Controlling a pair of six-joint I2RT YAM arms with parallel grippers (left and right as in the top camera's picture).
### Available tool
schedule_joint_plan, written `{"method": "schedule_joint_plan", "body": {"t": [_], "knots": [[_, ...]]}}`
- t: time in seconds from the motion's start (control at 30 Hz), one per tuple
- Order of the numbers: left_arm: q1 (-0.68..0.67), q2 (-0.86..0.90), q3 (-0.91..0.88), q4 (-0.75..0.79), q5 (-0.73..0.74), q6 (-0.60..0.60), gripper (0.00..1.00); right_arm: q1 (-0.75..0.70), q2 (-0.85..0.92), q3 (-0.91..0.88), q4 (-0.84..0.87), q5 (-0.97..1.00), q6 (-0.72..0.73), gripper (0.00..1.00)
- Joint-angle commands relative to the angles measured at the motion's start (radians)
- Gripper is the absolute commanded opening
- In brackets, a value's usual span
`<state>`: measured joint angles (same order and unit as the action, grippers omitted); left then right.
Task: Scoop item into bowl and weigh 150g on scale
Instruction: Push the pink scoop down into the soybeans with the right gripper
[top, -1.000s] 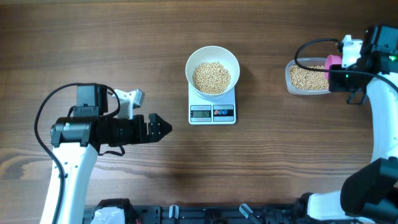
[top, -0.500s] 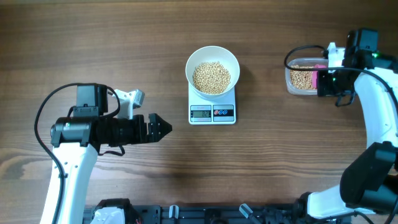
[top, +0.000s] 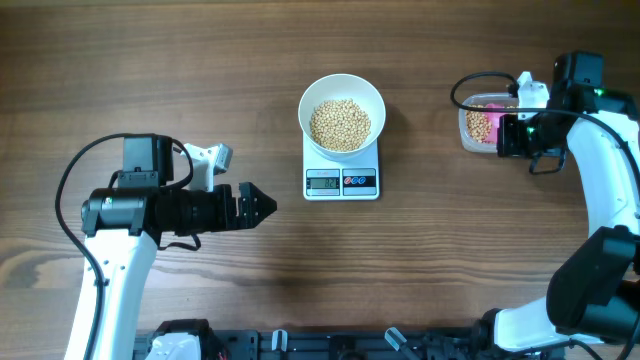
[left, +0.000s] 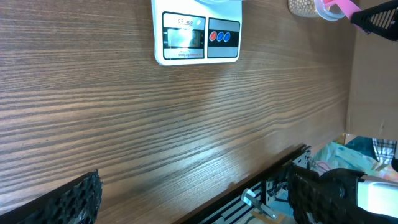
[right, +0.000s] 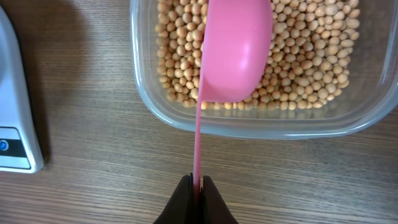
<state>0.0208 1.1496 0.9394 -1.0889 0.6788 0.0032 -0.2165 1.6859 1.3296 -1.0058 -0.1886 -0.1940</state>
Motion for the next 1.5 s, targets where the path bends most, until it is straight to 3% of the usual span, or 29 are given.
{"method": "schedule_joint_plan", "body": {"t": [0.0,0.23,0.33,0.97,1.47], "knots": [[0.003,0.008,-0.004,0.0,0.0,0.019,1.0,0.004,0.019,-0.016,0.0,-0.053,0.01,0.04],[0.003,0.008,-0.004,0.0,0.0,0.019,1.0,0.004,0.02,-0.016,0.024,0.222,0.074,0.04],[0.003,0.008,-0.004,0.0,0.0,0.019,1.0,0.004,0.02,-0.016,0.041,0.252,0.073,0.04],[0.003,0.008,-0.004,0.0,0.0,0.019,1.0,0.011,0.02,-0.016,0.023,0.23,0.065,0.04],[0.003,0.008,-0.004,0.0,0.0,0.019,1.0,0.024,0.039,-0.087,0.045,0.028,0.036,0.04]]}}
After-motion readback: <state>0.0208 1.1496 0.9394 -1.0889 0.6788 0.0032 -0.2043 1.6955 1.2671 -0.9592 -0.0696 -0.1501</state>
